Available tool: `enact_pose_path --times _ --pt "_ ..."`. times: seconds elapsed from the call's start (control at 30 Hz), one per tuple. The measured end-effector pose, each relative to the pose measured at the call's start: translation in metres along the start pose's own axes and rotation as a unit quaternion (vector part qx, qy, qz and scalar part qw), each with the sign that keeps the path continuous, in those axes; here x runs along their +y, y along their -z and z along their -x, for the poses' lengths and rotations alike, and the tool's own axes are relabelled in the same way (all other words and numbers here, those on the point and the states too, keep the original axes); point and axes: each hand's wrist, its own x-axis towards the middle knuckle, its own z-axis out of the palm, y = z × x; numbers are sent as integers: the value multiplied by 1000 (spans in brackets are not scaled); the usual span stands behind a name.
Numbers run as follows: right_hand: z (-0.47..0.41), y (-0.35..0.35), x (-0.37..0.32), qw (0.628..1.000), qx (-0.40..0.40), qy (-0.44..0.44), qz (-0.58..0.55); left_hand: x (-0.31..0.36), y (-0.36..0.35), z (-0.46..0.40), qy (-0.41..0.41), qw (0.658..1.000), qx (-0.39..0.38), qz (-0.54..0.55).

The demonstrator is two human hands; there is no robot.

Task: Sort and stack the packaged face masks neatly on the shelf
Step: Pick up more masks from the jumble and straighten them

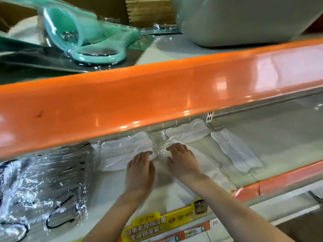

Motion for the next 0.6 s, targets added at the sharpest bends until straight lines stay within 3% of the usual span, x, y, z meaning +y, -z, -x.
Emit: enact_pose_path --times 0.33,0.47,0.6 --pt "33 17 47 994 -69 -79 36 82 -43 8 105 982 -99 122" --pt "36 15 57 986 -111 -84 87 92 -51 10 178 966 -50 183" --pt "35 14 63 990 -80 -63 97 92 -58 12 226 957 -19 180"
